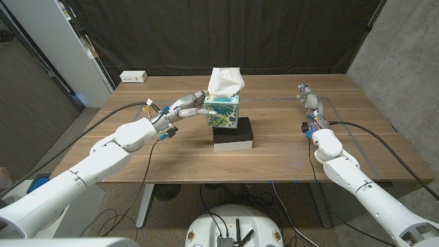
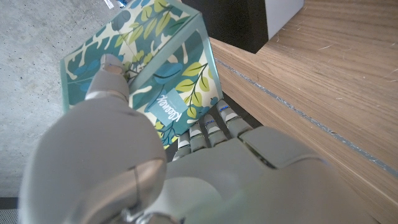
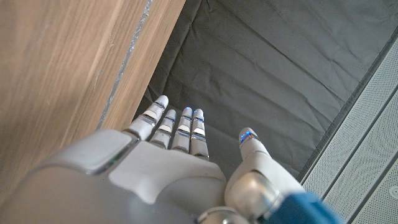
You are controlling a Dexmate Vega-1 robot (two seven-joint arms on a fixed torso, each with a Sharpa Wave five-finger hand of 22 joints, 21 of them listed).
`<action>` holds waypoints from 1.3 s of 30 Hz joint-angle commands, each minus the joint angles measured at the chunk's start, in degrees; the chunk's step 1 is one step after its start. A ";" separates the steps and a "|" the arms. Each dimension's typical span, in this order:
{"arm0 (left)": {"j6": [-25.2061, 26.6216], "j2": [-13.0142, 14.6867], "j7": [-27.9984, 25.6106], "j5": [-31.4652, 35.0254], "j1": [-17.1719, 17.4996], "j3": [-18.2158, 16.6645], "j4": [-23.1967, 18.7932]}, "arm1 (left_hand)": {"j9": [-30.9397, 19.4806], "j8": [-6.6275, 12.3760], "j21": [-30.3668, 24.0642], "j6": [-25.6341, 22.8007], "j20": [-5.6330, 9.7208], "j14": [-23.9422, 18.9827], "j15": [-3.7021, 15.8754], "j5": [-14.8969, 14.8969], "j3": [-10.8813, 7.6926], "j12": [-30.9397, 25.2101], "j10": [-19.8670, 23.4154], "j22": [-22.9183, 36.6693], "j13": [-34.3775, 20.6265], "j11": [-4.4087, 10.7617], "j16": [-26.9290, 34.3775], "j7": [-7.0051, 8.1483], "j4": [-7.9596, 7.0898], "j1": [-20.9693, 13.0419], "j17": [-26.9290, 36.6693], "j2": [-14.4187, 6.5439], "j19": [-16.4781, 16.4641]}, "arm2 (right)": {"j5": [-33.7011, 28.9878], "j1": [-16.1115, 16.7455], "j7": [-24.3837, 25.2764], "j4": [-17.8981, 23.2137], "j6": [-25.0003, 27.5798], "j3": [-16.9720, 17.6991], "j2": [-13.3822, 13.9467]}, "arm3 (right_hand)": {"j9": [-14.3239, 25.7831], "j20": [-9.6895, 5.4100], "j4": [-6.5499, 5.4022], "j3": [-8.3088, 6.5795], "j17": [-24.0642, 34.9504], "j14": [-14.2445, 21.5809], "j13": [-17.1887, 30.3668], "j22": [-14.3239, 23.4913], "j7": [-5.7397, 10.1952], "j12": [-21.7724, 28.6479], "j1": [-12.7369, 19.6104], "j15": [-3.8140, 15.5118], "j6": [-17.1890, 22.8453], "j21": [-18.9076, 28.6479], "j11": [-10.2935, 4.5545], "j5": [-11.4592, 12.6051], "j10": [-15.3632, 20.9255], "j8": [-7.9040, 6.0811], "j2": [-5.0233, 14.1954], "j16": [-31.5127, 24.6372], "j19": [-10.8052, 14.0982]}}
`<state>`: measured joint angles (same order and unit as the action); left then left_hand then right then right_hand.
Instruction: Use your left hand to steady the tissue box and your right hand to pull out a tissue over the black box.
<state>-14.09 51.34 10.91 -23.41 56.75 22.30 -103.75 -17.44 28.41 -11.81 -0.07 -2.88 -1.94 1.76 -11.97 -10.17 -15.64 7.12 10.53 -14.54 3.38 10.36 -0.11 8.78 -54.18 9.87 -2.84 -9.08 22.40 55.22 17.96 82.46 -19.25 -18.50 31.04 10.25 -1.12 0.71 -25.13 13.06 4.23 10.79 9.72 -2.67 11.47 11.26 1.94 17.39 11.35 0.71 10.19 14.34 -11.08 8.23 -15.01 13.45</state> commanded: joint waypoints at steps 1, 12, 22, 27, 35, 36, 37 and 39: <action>0.44 0.50 0.49 -0.36 -0.01 -0.45 -0.51 | -0.33 0.45 0.02 0.83 0.11 1.07 0.49 0.43 -0.28 0.26 -0.33 0.32 -0.33 0.17 -0.23 0.16 -0.07 0.01 0.16 -0.53 0.32 | 0.32 -0.11 -0.14 -0.13 0.11 -0.14 0.01 | 0.14 -0.45 0.55 -0.13 0.07 0.17 0.25 0.28 -0.22 -0.17 0.20 0.66 0.39 0.02 0.01 -0.11 0.21 0.20 1.27 0.31 0.12; 0.17 0.18 0.63 -0.45 -0.14 -0.32 0.02 | -0.57 0.83 0.06 1.10 0.44 1.71 0.52 0.68 -0.34 0.40 -0.44 0.31 -0.48 0.37 -0.25 0.24 -0.05 0.19 0.12 -0.59 0.61 | 1.50 1.88 -0.03 2.00 0.48 0.61 0.63 | 0.14 -0.56 0.71 -0.28 0.04 0.16 0.25 0.28 -0.19 -0.21 0.37 0.62 0.30 0.04 -0.06 -0.09 0.09 0.22 1.38 0.38 0.18; 0.24 0.32 0.45 -0.51 0.17 -0.47 -0.21 | -0.71 1.05 0.05 1.30 0.40 2.19 0.29 0.81 -0.38 0.55 -0.69 0.31 -0.56 0.21 -0.29 0.24 -0.04 0.30 0.10 -0.61 0.70 | 2.20 4.64 1.00 4.18 0.68 1.69 1.20 | 0.14 -0.56 0.90 -0.45 -0.01 0.08 0.25 0.28 -0.28 -0.24 0.59 0.55 0.15 0.02 0.06 -0.07 0.01 0.26 1.48 0.49 0.13; 0.08 0.19 0.46 -0.53 0.20 -0.43 -0.08 | -0.79 1.18 0.06 1.43 0.45 2.43 0.26 0.87 -0.40 0.60 -0.74 0.30 -0.61 0.28 -0.29 0.16 -0.02 0.36 0.09 -0.61 0.79 | 2.38 6.05 1.56 5.24 0.56 2.24 1.40 | 0.14 -0.53 1.01 -0.54 -0.02 0.09 0.24 0.28 -0.29 -0.26 0.70 0.48 0.13 0.02 0.09 -0.06 -0.06 0.26 1.51 0.52 0.12; 0.12 0.12 0.41 -0.42 0.18 -0.36 -0.16 | -0.92 1.38 0.04 1.67 0.57 2.69 0.28 0.96 -0.45 0.69 -0.84 0.30 -0.70 0.06 -0.25 0.11 0.00 0.43 0.07 -0.65 0.86 | 1.98 8.31 2.53 7.21 0.20 3.07 1.87 | 0.14 -0.54 1.11 -0.62 -0.03 0.04 0.24 0.28 -0.35 -0.26 0.81 0.56 0.11 0.02 0.16 -0.04 -0.09 0.25 1.53 0.57 0.14; 0.06 0.07 0.43 -0.49 0.19 -0.36 -0.12 | -0.93 1.37 0.04 1.80 0.59 2.74 0.27 0.97 -0.46 0.71 -0.89 0.30 -0.71 0.01 -0.26 0.08 0.01 0.44 0.07 -0.65 0.87 | 1.95 8.55 2.69 7.43 0.20 3.19 1.88 | 0.14 -0.54 1.12 -0.63 -0.03 0.05 0.24 0.28 -0.36 -0.27 0.82 0.54 0.12 0.02 0.15 -0.04 -0.10 0.24 1.53 0.58 0.13; 0.08 0.07 0.40 -0.45 0.19 -0.36 -0.14 | -0.95 1.40 0.04 1.79 0.59 2.82 0.26 0.97 -0.47 0.72 -0.89 0.30 -0.71 -0.07 -0.27 0.10 0.01 0.45 0.07 -0.65 0.87 | 1.96 8.81 2.84 7.65 0.19 3.31 1.88 | 0.14 -0.53 1.14 -0.64 -0.03 0.06 0.24 0.28 -0.36 -0.26 0.83 0.51 0.12 0.02 0.14 -0.04 -0.09 0.24 1.53 0.57 0.14; 0.00 0.07 0.47 -0.45 0.18 -0.34 -0.11 | -0.97 1.44 0.03 1.82 0.63 2.84 0.24 0.99 -0.47 0.75 -0.95 0.30 -0.73 -0.19 -0.26 0.08 0.02 0.47 0.06 -0.66 0.87 | 1.93 9.29 2.83 8.02 -0.02 3.48 1.98 | 0.14 -0.51 1.17 -0.67 -0.04 0.05 0.24 0.28 -0.33 -0.25 0.86 0.52 0.08 0.02 0.18 -0.04 -0.06 0.25 1.54 0.59 0.13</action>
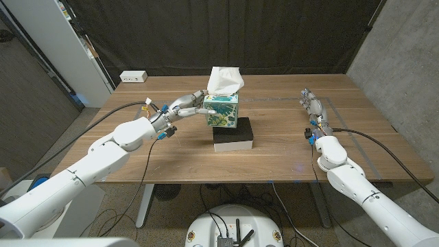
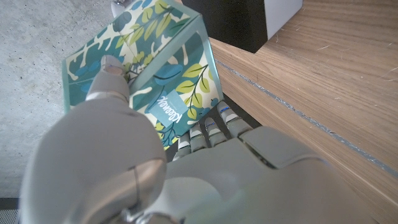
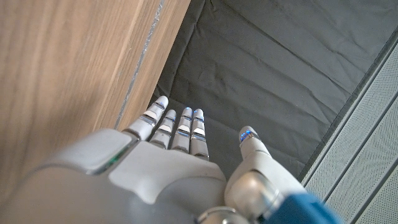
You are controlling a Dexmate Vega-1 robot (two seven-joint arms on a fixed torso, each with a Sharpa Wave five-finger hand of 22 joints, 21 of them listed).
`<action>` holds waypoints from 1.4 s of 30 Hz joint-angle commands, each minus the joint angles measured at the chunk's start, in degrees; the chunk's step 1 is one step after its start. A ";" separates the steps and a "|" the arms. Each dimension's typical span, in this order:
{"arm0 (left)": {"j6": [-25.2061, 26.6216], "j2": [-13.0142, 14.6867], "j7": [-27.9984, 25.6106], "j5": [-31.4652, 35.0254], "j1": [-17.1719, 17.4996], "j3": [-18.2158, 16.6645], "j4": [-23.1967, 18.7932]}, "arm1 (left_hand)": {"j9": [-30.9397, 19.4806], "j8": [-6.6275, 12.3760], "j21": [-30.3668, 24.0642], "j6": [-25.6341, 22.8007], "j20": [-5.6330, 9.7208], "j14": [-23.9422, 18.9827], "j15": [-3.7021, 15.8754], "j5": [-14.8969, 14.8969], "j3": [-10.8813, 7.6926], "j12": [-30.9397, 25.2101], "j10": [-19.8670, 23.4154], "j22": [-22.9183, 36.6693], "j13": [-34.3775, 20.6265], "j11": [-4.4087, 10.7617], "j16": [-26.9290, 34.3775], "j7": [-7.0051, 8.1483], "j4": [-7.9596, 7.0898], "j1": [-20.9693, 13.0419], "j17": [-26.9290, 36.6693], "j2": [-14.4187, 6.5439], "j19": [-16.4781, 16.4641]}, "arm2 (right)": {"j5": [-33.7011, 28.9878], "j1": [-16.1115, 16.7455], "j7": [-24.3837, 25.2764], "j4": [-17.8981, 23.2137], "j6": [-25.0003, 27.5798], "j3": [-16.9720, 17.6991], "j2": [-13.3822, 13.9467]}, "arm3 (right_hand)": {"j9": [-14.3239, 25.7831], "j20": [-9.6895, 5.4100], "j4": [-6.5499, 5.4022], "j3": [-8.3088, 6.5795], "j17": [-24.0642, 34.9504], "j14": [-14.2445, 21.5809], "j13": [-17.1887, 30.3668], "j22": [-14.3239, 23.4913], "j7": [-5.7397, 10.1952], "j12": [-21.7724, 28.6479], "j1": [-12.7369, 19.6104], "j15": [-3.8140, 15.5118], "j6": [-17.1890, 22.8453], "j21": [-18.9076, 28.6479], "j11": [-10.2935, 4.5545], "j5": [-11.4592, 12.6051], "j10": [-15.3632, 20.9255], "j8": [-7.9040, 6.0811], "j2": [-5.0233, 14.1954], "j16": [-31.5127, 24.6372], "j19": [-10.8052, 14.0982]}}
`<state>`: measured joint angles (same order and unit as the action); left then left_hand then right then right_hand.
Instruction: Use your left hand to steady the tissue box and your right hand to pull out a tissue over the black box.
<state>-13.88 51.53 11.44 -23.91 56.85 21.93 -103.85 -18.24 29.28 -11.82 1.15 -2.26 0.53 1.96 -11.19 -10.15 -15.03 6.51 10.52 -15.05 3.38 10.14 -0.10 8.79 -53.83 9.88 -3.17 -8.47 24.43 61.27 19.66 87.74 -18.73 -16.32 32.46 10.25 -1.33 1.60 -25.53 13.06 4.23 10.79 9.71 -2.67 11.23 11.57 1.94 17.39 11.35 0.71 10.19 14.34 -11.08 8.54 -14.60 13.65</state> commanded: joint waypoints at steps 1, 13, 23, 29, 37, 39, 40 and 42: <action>-0.24 -0.14 -0.11 0.02 0.11 0.02 -0.02 | -0.19 0.63 0.03 0.58 0.06 0.44 0.03 0.22 -0.49 0.14 -0.34 0.30 -0.22 -0.13 -0.04 0.06 0.01 0.13 0.05 -0.32 0.26 | -0.13 3.52 1.37 3.02 -0.53 1.41 0.51 | 0.14 -0.30 0.29 -0.27 -0.04 0.02 0.24 0.28 -0.34 -0.04 0.56 0.53 0.08 0.02 0.14 -0.03 -0.12 0.25 1.23 0.20 -0.08; -0.24 0.01 -0.45 0.12 0.59 -0.14 -0.43 | -0.34 0.91 -0.02 0.77 0.17 0.71 -0.07 0.29 -0.55 0.20 -0.34 0.30 -0.32 -0.07 0.00 0.04 0.05 0.22 0.04 -0.33 0.24 | -0.69 6.32 2.22 4.93 -1.31 2.34 0.54 | 0.14 -0.29 0.37 -0.35 -0.02 0.06 0.24 0.28 -0.38 -0.04 0.62 0.42 0.01 0.02 0.18 -0.03 -0.18 0.26 1.24 0.22 -0.09; -0.24 -0.17 -0.15 0.08 0.39 0.12 -0.34 | -0.45 1.16 -0.04 0.90 0.17 0.92 -0.07 0.34 -0.59 0.22 -0.27 0.29 -0.40 -0.10 0.02 0.09 0.06 0.32 0.02 -0.33 0.26 | -1.69 9.10 3.54 6.94 -2.41 3.36 0.32 | 0.14 -0.29 0.44 -0.42 -0.01 0.00 0.24 0.28 -0.33 -0.02 0.68 0.37 0.01 0.01 0.19 -0.02 -0.16 0.24 1.25 0.27 -0.10; -0.25 -0.19 -0.09 0.01 0.45 0.16 -0.41 | -0.53 1.33 -0.05 0.99 0.20 1.12 -0.08 0.37 -0.62 0.31 -0.43 0.29 -0.45 -0.08 0.02 0.10 0.07 0.38 0.02 -0.34 0.31 | -2.52 10.96 4.37 8.31 -2.94 4.10 0.30 | 0.14 -0.32 0.49 -0.46 0.00 0.05 0.24 0.28 -0.32 -0.01 0.72 0.38 -0.06 0.03 0.32 -0.01 -0.15 0.26 1.25 0.27 -0.07; -0.44 -0.26 -0.17 0.04 0.56 0.17 -0.32 | -0.61 1.46 -0.06 1.24 0.23 1.29 -0.03 0.39 -0.66 0.38 -0.51 0.29 -0.50 0.07 0.03 0.07 0.09 0.44 0.01 -0.35 0.33 | -3.00 13.36 5.48 9.50 -3.84 4.97 -0.55 | 0.14 -0.32 0.56 -0.51 0.00 0.01 0.24 0.28 -0.40 0.00 0.77 0.26 0.07 0.03 0.32 0.00 -0.13 0.20 1.23 0.31 -0.07; -0.52 -0.28 -0.16 0.04 0.58 0.18 -0.28 | -0.63 1.54 -0.07 1.21 0.24 1.30 -0.10 0.40 -0.67 0.39 -0.51 0.29 -0.52 0.08 0.04 0.11 0.09 0.46 0.01 -0.35 0.33 | -3.03 13.88 5.80 9.83 -3.96 5.23 -0.80 | 0.14 -0.32 0.58 -0.52 0.00 0.03 0.24 0.28 -0.42 0.01 0.79 0.22 0.04 0.04 0.32 0.00 -0.10 0.21 1.23 0.31 -0.04; -0.52 -0.30 -0.21 0.06 0.61 0.17 -0.28 | -0.64 1.56 -0.07 1.21 0.20 1.31 -0.09 0.40 -0.68 0.40 -0.54 0.29 -0.52 0.04 0.04 0.11 0.09 0.46 0.01 -0.36 0.33 | -3.31 14.11 5.86 9.88 -4.13 5.31 -0.79 | 0.14 -0.31 0.59 -0.53 0.00 0.03 0.24 0.28 -0.37 0.03 0.80 0.27 0.12 0.04 0.37 0.00 -0.07 0.18 1.23 0.32 -0.04; -0.66 -0.33 -0.22 0.00 0.69 0.14 -0.21 | -0.66 1.59 -0.07 1.28 0.24 1.34 -0.10 0.41 -0.69 0.42 -0.57 0.29 -0.54 0.02 0.05 0.12 0.10 0.47 0.01 -0.35 0.34 | -3.44 14.63 6.16 10.29 -4.14 5.55 -0.97 | 0.14 -0.26 0.62 -0.55 0.00 0.09 0.24 0.28 -0.38 0.04 0.82 0.25 -0.01 0.04 0.40 0.01 -0.05 0.22 1.23 0.30 -0.05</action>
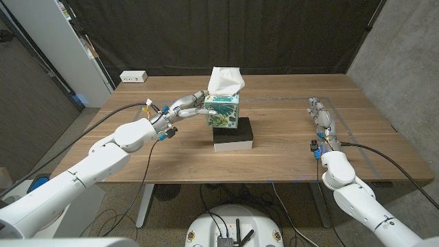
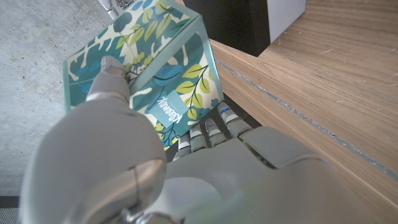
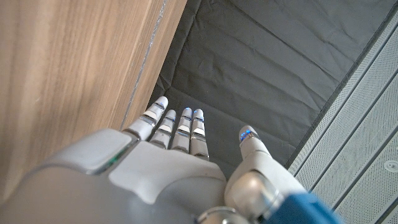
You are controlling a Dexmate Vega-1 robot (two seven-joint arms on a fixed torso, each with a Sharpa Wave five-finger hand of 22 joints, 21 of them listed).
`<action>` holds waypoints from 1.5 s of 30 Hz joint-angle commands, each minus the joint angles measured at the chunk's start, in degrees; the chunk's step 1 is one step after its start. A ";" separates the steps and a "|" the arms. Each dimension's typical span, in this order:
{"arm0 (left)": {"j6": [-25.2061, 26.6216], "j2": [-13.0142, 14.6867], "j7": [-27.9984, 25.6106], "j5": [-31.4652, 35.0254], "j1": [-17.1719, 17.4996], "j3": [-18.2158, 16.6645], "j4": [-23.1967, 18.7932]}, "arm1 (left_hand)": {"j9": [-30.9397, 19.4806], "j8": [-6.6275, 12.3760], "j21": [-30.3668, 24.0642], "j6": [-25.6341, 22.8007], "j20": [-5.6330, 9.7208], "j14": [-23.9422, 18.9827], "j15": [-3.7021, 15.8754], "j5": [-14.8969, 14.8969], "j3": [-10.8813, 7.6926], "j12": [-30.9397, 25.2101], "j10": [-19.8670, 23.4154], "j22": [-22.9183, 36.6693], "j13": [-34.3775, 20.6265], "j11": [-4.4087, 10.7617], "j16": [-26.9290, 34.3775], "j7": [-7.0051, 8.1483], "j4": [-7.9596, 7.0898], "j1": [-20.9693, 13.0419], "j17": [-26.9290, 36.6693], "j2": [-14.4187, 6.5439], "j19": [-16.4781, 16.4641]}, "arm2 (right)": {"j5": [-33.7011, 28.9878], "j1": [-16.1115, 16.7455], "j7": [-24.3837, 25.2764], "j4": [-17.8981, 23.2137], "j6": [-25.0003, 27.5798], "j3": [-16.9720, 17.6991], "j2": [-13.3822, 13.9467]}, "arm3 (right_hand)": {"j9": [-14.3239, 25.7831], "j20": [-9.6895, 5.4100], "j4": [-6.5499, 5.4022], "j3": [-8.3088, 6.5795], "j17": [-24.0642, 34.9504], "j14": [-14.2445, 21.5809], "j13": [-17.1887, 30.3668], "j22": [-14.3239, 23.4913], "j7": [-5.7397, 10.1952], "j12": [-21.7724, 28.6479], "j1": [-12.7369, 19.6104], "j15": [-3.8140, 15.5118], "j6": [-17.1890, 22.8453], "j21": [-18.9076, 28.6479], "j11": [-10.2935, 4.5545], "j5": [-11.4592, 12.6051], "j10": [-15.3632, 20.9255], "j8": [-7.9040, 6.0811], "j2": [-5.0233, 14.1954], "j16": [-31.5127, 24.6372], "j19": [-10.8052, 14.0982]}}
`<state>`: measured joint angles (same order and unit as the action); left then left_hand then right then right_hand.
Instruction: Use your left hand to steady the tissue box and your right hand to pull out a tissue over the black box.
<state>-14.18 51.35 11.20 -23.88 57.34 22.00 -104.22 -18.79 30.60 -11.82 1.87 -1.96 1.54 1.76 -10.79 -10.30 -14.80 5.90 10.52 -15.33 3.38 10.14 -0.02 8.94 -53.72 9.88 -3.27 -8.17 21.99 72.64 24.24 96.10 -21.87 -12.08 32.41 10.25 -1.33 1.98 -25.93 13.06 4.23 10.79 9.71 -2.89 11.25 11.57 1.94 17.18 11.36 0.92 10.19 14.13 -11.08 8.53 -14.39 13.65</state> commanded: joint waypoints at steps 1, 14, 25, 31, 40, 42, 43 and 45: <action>-0.40 -0.17 -0.04 -0.03 0.27 0.05 0.17 | -0.12 0.28 -0.07 0.58 -0.07 0.34 0.11 0.01 -0.55 0.20 0.04 0.29 -0.27 0.02 0.05 0.04 -0.05 0.37 0.00 -0.25 0.04 | -1.32 3.51 1.77 2.07 -1.11 1.39 -0.97 | 0.14 -0.28 0.24 -0.16 0.00 0.09 0.24 0.28 -0.14 0.03 0.82 0.27 0.20 0.04 0.18 0.01 0.18 0.23 1.24 0.10 -0.05; -1.05 -0.42 -0.15 -0.24 0.69 -0.02 0.66 | -0.24 0.62 -0.11 0.70 -0.07 0.43 0.06 0.03 -0.62 0.22 0.11 0.29 -0.36 -0.03 0.11 0.02 -0.03 0.46 -0.01 -0.27 0.03 | -3.20 6.16 3.63 4.80 -0.42 2.55 -1.83 | 0.14 -0.26 0.45 -0.31 -0.03 0.16 0.24 0.28 -0.15 0.01 1.03 0.22 0.27 0.03 0.23 0.06 0.12 0.19 1.25 0.14 -0.05; -1.37 -0.76 0.20 -0.31 0.32 0.19 1.33 | -0.34 0.89 -0.14 0.82 0.01 0.54 0.06 0.04 -0.69 0.29 0.05 0.28 -0.43 -0.02 0.13 0.05 0.00 0.52 -0.01 -0.29 0.01 | -2.98 6.53 3.80 6.07 1.35 2.95 -2.30 | 0.14 -0.29 0.64 -0.50 -0.05 0.08 0.24 0.28 -0.16 0.01 1.25 0.30 0.20 0.04 0.22 0.12 0.13 0.21 1.34 0.23 -0.03; -1.34 -1.00 0.39 -0.30 -0.10 0.39 1.85 | -0.39 1.03 -0.15 0.88 -0.01 0.57 0.04 0.05 -0.73 0.34 -0.03 0.28 -0.47 -0.06 0.15 0.04 0.00 0.55 -0.01 -0.32 0.02 | -1.92 6.75 3.46 7.06 2.84 3.19 -2.14 | 0.15 -0.21 0.52 -0.62 0.02 0.07 0.24 0.29 -0.12 -0.01 1.25 0.19 0.18 0.11 0.22 0.14 0.07 0.21 1.60 0.21 0.14; -1.53 -1.09 0.32 0.41 -0.56 0.61 2.22 | -0.47 1.23 -0.17 1.03 -0.03 0.61 0.07 0.06 -0.79 0.35 0.02 0.28 -0.53 -0.05 0.17 0.04 0.00 0.62 -0.02 -0.37 0.03 | -0.23 7.98 3.44 10.06 4.26 3.95 -2.09 | 0.15 -0.23 0.33 -0.81 0.12 0.22 0.24 0.29 -0.22 0.02 1.24 0.03 0.17 0.24 0.30 0.17 0.12 0.20 1.93 0.12 0.49; -1.62 -1.12 0.25 0.65 -0.64 0.66 2.23 | -0.47 1.28 -0.17 1.00 -0.03 0.63 0.06 0.06 -0.80 0.35 0.02 0.28 -0.54 -0.03 0.17 0.03 0.00 0.62 -0.02 -0.37 0.04 | -0.11 8.25 3.81 10.85 4.59 4.08 -2.28 | 0.15 -0.26 0.29 -0.88 0.14 0.24 0.24 0.30 -0.27 0.02 1.26 -0.02 0.13 0.26 0.28 0.19 0.12 0.22 2.02 0.10 0.56; -1.67 -1.12 0.35 0.69 -0.73 0.70 2.27 | -0.49 1.32 -0.16 1.01 0.01 0.65 0.06 0.06 -0.81 0.36 0.02 0.28 -0.55 0.00 0.17 -0.03 0.01 0.63 -0.02 -0.38 0.07 | 0.04 8.37 3.75 11.19 4.72 4.16 -2.23 | 0.15 -0.23 0.27 -0.90 0.15 0.23 0.25 0.30 -0.29 0.02 1.27 -0.01 0.13 0.28 0.31 0.19 0.12 0.22 2.05 0.10 0.60; -1.79 -1.21 0.43 0.75 -0.86 0.77 2.38 | -0.50 1.34 -0.17 1.04 0.02 0.66 0.05 0.06 -0.82 0.36 0.03 0.28 -0.56 -0.08 0.17 0.00 0.01 0.63 -0.02 -0.39 0.05 | -0.04 8.61 3.64 11.79 4.90 4.27 -2.02 | 0.16 -0.21 0.24 -0.95 0.17 0.23 0.25 0.30 -0.32 0.03 1.28 -0.03 0.12 0.30 0.37 0.20 0.14 0.22 2.10 0.10 0.65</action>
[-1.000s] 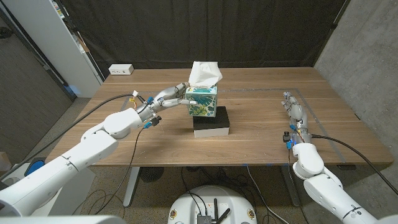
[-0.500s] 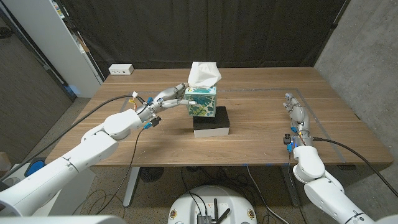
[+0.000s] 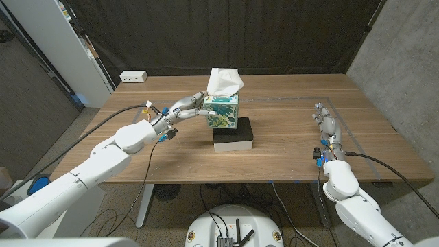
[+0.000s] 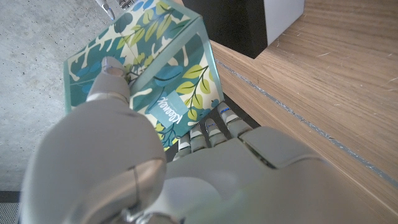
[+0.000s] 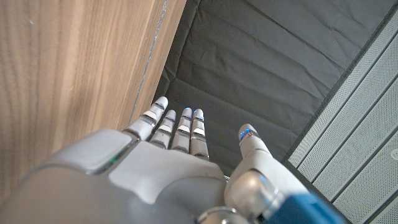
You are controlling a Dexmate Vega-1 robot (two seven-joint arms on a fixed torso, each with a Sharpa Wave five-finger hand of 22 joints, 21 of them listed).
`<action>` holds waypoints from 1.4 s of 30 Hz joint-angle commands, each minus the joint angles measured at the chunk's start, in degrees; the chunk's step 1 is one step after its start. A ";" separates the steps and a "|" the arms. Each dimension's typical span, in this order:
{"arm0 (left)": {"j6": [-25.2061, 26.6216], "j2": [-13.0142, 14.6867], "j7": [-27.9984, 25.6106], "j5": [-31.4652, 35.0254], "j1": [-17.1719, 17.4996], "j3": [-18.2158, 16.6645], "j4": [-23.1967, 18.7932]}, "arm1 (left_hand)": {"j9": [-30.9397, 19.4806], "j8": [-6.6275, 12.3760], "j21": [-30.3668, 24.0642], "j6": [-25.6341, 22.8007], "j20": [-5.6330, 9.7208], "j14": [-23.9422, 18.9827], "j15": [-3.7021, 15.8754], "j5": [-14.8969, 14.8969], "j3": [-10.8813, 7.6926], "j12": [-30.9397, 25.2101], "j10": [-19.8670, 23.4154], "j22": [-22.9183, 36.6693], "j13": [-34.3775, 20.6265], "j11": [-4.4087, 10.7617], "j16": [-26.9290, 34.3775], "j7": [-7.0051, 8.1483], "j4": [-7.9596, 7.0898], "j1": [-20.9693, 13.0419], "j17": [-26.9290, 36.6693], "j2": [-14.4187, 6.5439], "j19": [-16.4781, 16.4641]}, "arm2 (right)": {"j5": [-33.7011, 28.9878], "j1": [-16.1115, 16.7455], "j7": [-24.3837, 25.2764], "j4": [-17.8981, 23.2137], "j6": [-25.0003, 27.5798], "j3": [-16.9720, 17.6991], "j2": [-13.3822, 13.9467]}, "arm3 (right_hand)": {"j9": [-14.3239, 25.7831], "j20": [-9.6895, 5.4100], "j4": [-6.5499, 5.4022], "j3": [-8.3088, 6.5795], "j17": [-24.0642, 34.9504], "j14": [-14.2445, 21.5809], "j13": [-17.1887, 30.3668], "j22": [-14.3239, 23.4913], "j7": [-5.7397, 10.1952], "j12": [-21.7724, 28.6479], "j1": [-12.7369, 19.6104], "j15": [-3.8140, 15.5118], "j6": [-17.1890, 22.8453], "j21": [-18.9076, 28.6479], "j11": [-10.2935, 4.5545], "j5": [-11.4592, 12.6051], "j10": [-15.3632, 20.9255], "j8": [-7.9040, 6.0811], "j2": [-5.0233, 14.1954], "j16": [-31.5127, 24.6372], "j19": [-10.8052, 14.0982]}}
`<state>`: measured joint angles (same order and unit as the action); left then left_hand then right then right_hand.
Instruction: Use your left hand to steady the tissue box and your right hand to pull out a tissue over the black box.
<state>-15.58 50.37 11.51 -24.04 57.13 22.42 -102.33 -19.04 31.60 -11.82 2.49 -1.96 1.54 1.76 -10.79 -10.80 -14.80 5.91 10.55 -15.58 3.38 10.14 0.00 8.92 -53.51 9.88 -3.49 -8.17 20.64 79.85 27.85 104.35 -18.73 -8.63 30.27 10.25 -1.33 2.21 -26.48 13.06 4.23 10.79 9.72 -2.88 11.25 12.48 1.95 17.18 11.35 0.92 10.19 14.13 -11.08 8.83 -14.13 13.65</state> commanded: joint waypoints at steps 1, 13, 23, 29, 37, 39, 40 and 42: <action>-0.40 -0.24 0.27 0.88 -0.76 0.40 0.57 | -0.25 0.39 -0.17 0.40 0.02 0.69 0.07 0.06 -0.33 0.36 0.03 0.25 -0.32 -0.08 0.16 -0.01 0.03 0.42 -0.02 -0.18 0.05 | 1.43 1.51 -0.11 3.85 1.80 0.92 0.21 | 0.16 -0.18 0.01 -0.41 0.18 0.26 0.25 0.30 -0.33 0.02 0.38 -0.05 0.11 0.30 0.43 0.21 0.13 0.22 1.82 -0.18 0.68; -0.34 -0.41 0.74 0.89 -1.38 0.69 0.87 | -0.33 0.67 -0.19 0.53 0.09 0.77 0.04 0.06 -0.45 0.41 0.01 0.25 -0.39 -0.05 0.17 -0.04 0.05 0.44 -0.03 -0.29 0.06 | 1.25 2.90 1.27 8.67 4.60 1.92 0.30 | 0.17 0.11 -0.35 -0.74 0.39 0.77 0.26 0.32 -0.64 0.21 0.39 -0.31 0.57 0.55 0.78 0.28 0.62 0.04 2.00 -0.46 1.42; 0.10 -0.29 0.67 0.98 -1.47 0.76 0.58 | -0.39 0.90 -0.18 0.59 0.12 0.81 0.03 0.05 -0.53 0.43 0.04 0.25 -0.45 -0.03 0.18 0.00 0.08 0.45 -0.03 -0.33 0.10 | 2.45 3.69 1.34 11.99 7.23 3.19 0.68 | 0.17 0.30 -0.66 -0.99 0.56 0.80 0.26 0.33 -0.79 0.29 0.38 -0.47 0.78 0.61 0.96 0.33 0.90 -0.02 2.10 -0.54 1.72; 0.41 -0.31 0.61 1.11 -1.64 0.88 0.50 | -0.43 1.02 -0.19 0.67 0.13 0.83 0.06 0.05 -0.58 0.43 0.09 0.25 -0.48 -0.01 0.18 0.03 0.09 0.46 -0.04 -0.36 0.10 | 3.09 4.13 1.10 14.33 9.05 4.30 1.43 | 0.17 0.43 -0.79 -1.10 0.67 0.78 0.27 0.33 -0.98 0.28 0.37 -0.62 0.78 0.62 1.11 0.36 0.92 0.01 1.97 -0.57 1.83; 0.63 -0.45 0.70 0.97 -1.79 1.04 0.68 | -0.47 1.18 -0.20 0.79 0.16 0.83 0.09 0.06 -0.66 0.46 0.07 0.25 -0.53 0.16 0.20 0.02 0.08 0.49 -0.04 -0.46 0.10 | 6.41 4.43 -0.41 16.64 12.05 5.88 2.35 | 0.17 0.45 -0.89 -1.23 0.76 0.80 0.27 0.34 -1.07 0.25 0.41 -0.70 0.80 0.62 1.33 0.39 0.90 0.03 1.93 -0.61 1.94; 0.61 -0.48 0.72 0.97 -1.82 1.08 0.72 | -0.48 1.20 -0.20 0.83 0.12 0.84 0.09 0.06 -0.67 0.46 0.07 0.25 -0.54 0.12 0.20 0.03 0.09 0.49 -0.04 -0.47 0.12 | 6.41 4.51 -0.34 17.15 12.54 6.10 2.58 | 0.17 0.43 -0.92 -1.26 0.78 0.77 0.27 0.34 -1.11 0.24 0.42 -0.77 0.80 0.62 1.38 0.40 0.89 0.03 1.93 -0.60 1.96; 0.65 -0.47 0.69 1.03 -1.83 1.10 0.70 | -0.48 1.24 -0.20 0.80 0.12 0.88 0.09 0.06 -0.68 0.46 0.09 0.25 -0.54 0.12 0.18 -0.03 0.09 0.49 -0.04 -0.47 0.13 | 6.45 4.60 -0.22 17.49 12.88 6.23 2.66 | 0.18 0.42 -0.94 -1.28 0.79 0.76 0.27 0.34 -1.07 0.23 0.41 -0.75 0.79 0.62 1.38 0.40 0.87 0.04 1.93 -0.61 1.97; 0.62 -0.56 0.77 0.92 -1.92 1.13 0.81 | -0.50 1.28 -0.20 0.82 0.12 0.84 0.09 0.06 -0.70 0.48 0.06 0.25 -0.55 0.02 0.20 -0.02 0.09 0.50 -0.04 -0.49 0.14 | 6.52 4.78 -0.51 17.92 13.17 6.49 3.01 | 0.18 0.46 -0.98 -1.31 0.82 0.79 0.27 0.34 -1.18 0.22 0.41 -0.78 0.82 0.61 1.36 0.40 0.86 0.03 1.94 -0.63 1.97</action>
<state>-15.23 49.99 12.20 -23.09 55.47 23.36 -101.68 -19.31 32.48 -11.82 3.01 -1.96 1.85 2.07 -10.79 -11.02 -14.37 5.91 10.52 -15.84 3.38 10.14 0.09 9.18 -53.19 9.88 -3.80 -8.17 25.33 83.99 28.24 119.26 -8.54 -3.75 32.09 10.25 -0.92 1.26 -27.42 13.74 4.74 10.79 9.72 -3.61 11.25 12.47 1.43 17.91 11.75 2.16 10.19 14.96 -11.08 8.84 -14.40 15.30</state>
